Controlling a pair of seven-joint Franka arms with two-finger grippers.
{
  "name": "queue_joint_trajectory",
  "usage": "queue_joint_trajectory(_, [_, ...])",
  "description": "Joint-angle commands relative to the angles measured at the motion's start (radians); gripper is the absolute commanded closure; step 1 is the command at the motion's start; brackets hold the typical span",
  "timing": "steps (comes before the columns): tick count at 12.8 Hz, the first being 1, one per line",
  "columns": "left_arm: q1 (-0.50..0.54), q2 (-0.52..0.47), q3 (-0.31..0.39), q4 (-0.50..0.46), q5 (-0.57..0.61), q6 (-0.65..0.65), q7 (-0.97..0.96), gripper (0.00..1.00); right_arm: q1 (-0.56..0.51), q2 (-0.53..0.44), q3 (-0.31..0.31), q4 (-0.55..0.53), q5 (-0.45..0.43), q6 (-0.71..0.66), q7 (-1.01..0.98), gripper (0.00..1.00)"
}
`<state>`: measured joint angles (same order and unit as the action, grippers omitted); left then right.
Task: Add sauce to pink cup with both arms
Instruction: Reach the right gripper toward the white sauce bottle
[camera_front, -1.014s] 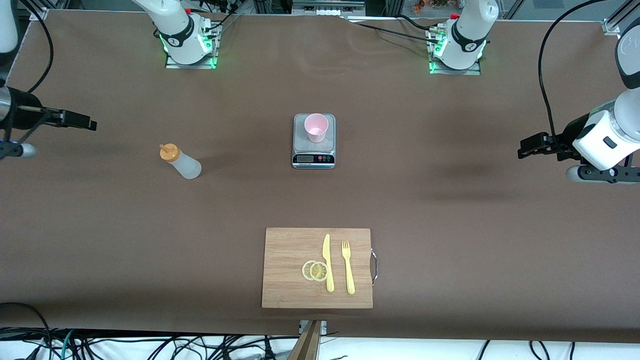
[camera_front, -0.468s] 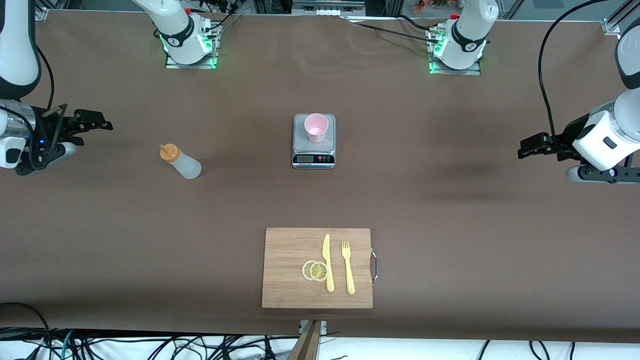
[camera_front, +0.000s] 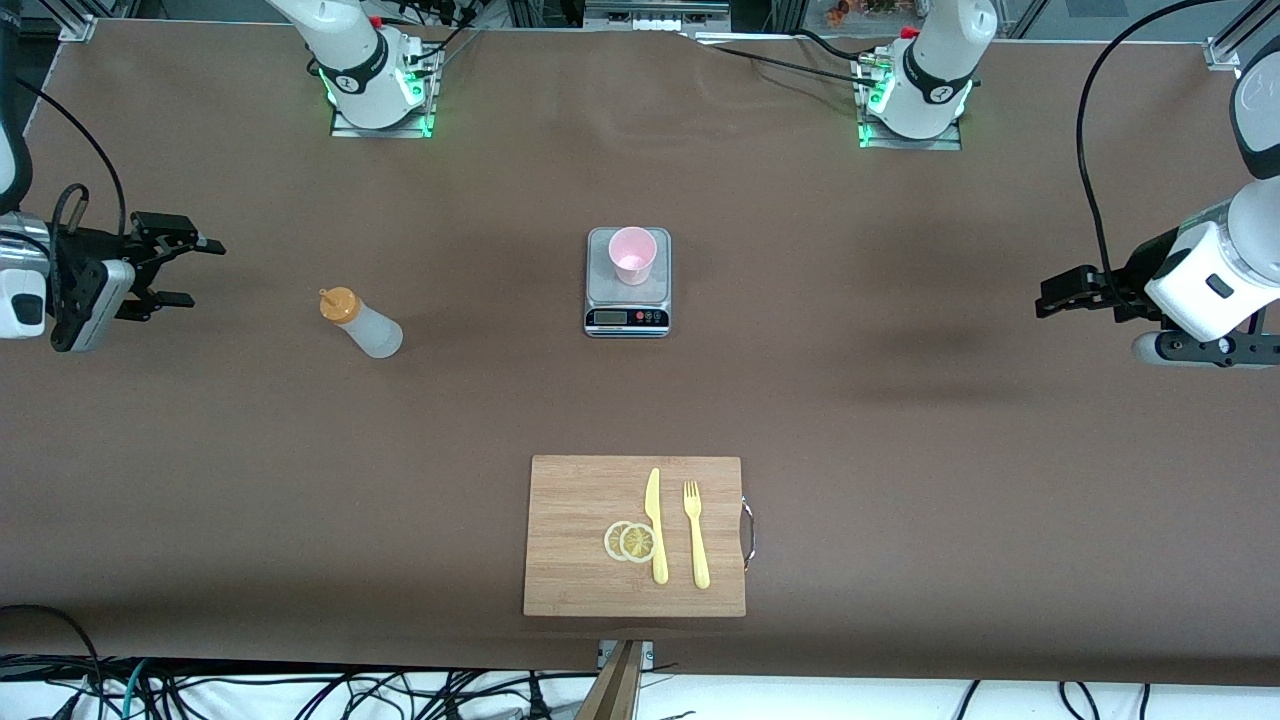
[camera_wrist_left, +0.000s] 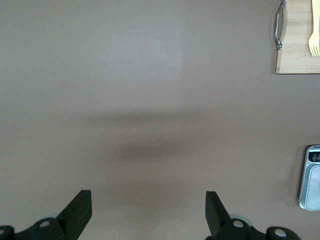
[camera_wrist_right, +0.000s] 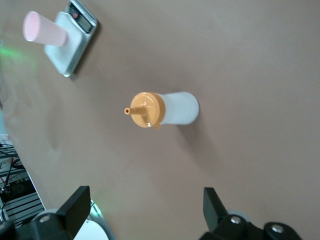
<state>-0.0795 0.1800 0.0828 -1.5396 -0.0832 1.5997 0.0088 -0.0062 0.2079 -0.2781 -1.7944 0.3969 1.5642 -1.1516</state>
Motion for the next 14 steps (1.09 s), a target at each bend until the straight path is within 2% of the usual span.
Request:
queue_joint_trajectory(1, [0.003,0.006,-0.002,0.015,0.010,-0.014,0.023,0.00,-0.023,-0.012,0.003,-0.062,0.080,0.058,-0.190,0.00])
queue_joint_trajectory(4, [0.004,0.006,-0.002,0.015,0.010,-0.014,0.023,0.00,-0.050,0.034,0.003,-0.111,0.230,0.094,-0.386,0.00])
queue_joint_trajectory(6, [0.004,0.006,-0.002,0.015,0.010,-0.014,0.023,0.00,-0.084,0.120,0.003,-0.122,0.371,0.102,-0.621,0.00])
queue_joint_trajectory(9, [0.004,0.007,-0.002,0.015,0.010,-0.014,0.023,0.00,-0.118,0.276,0.003,-0.128,0.574,0.065,-1.103,0.00])
queue_joint_trajectory(14, [0.003,0.006,-0.002,0.015,0.008,-0.014,0.023,0.00,-0.126,0.398,0.005,-0.122,0.669,-0.108,-1.397,0.00])
